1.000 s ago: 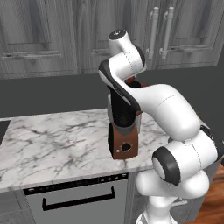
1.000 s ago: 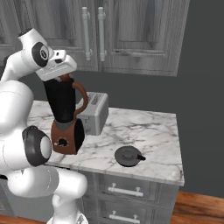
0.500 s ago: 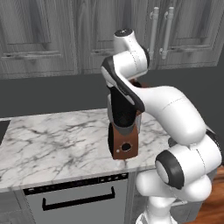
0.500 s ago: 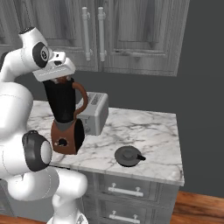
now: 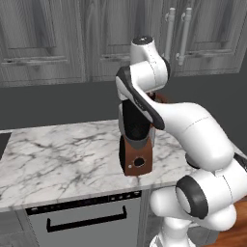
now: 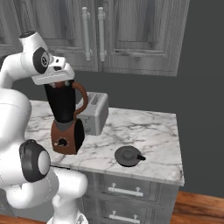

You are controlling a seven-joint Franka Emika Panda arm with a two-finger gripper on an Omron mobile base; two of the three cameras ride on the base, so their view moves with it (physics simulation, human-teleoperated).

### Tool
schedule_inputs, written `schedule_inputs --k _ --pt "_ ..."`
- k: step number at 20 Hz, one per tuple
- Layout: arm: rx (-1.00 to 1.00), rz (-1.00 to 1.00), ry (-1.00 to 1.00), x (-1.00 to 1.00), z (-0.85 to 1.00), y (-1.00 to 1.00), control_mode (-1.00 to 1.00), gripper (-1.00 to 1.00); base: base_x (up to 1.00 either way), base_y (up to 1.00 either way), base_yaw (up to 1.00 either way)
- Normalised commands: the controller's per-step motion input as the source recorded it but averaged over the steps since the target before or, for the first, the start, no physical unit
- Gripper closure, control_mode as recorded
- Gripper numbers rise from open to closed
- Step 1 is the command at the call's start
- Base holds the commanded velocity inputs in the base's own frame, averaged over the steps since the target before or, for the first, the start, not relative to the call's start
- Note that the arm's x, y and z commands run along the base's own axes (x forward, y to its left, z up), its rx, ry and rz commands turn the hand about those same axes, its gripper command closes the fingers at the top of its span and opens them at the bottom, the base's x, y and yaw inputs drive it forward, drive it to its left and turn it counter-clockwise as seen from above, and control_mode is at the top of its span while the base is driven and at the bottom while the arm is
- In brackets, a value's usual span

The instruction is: Open the blender lid, put the pear in the blender, close the lid, and start the blender.

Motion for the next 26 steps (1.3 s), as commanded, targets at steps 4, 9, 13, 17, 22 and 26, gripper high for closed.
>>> schedule_inputs --k 4,9,13,17,22,26 --pt "0.09 0.0 0.14 -0.01 -0.35 0.0 -1.0 1.0 0.0 0.0 0.0" --pt "0.06 0.0 0.19 0.0 -0.4 0.03 -1.0 1.0 0.0 0.0 0.0" --pt "0.03 0.01 0.12 -0.04 -0.46 0.03 -1.0 1.0 0.0 0.0 0.0" --pt "0.03 0.0 0.01 -0.2 -0.49 0.0 -1.0 -1.0 0.0 0.0 0.0" --pt "0.0 0.0 0.0 -0.03 -0.22 0.0 -1.0 -1.0 0.0 0.0 0.0" --pt "0.0 0.0 0.0 0.0 -0.01 0.0 -1.0 -1.0 0.0 0.0 0.0"
